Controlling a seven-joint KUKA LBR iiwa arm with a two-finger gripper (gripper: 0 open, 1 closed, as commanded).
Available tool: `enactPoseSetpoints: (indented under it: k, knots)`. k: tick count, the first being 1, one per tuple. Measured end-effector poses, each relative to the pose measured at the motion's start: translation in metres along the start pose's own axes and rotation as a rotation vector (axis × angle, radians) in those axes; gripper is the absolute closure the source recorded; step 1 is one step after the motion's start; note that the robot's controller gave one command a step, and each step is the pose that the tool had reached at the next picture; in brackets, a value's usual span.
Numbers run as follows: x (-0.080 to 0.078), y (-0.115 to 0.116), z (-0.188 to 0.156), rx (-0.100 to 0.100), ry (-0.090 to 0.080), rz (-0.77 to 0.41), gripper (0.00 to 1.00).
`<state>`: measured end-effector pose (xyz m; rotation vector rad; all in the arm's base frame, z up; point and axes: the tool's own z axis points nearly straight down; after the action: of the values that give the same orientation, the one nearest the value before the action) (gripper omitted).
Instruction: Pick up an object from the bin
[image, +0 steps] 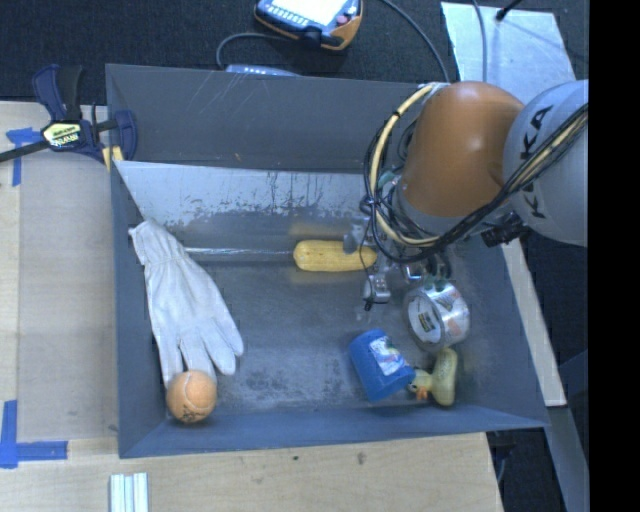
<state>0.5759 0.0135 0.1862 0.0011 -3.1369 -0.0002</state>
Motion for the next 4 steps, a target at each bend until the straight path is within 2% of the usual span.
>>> enactPoseSetpoints:
  k: [1, 2, 3, 4]
  knots:
    - [-0.002, 0.000, -0.005, 0.000, -0.008, 0.000, 0.00]
    - [-0.027, -0.024, 0.034, -0.001, -0.016, 0.030, 0.00]
    - [-0.038, -0.035, 0.072, 0.002, -0.003, 0.055, 0.00]
    - [-0.042, -0.003, 0.090, -0.002, -0.020, 0.118, 1.00]
